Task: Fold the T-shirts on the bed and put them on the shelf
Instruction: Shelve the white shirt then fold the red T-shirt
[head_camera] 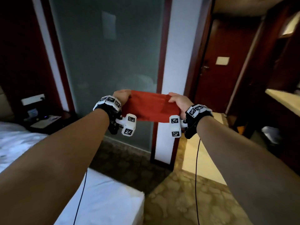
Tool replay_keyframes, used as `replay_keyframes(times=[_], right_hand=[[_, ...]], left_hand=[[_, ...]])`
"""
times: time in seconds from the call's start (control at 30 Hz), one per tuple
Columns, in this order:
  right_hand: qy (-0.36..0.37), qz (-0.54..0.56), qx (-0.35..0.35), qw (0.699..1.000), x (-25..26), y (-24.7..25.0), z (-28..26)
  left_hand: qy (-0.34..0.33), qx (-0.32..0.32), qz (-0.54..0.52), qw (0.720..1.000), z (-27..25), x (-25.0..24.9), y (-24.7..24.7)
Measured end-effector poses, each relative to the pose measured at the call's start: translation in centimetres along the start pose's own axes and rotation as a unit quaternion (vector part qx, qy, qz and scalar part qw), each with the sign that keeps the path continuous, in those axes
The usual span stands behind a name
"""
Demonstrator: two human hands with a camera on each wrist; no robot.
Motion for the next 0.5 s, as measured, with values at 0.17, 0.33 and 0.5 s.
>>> replay_keyframes(times=[0.17, 0.33, 0.5], right_hand=[[0.015, -0.017, -0.079, 0.997, 1.5, 9.0, 4.9], [0.014, -0.028, -0.136, 0.99, 2.9, 16.6, 11.0], [-0.002, -0.051, -0.209, 0.977, 4.3, 24.5, 16.4]], left_hand=[[-0.038, 0.06, 0.007, 0.997, 7.3, -5.3, -8.8], [-0.046, 0.126, -0.07, 0.989, 15.4, -9.7, -17.6], [-0.102, 0.172, -0.061, 0.978, 21.7, -15.9, -25.4]])
Point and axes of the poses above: each hand's wrist, its own z-axis towards the middle knuckle, its own y-axis out of the back of the hand, x = y × z, the point moved 8 cm from there along z, towards the middle knuckle, and after that the axes turned 10 degrees about -z, right-handed, at the moved point
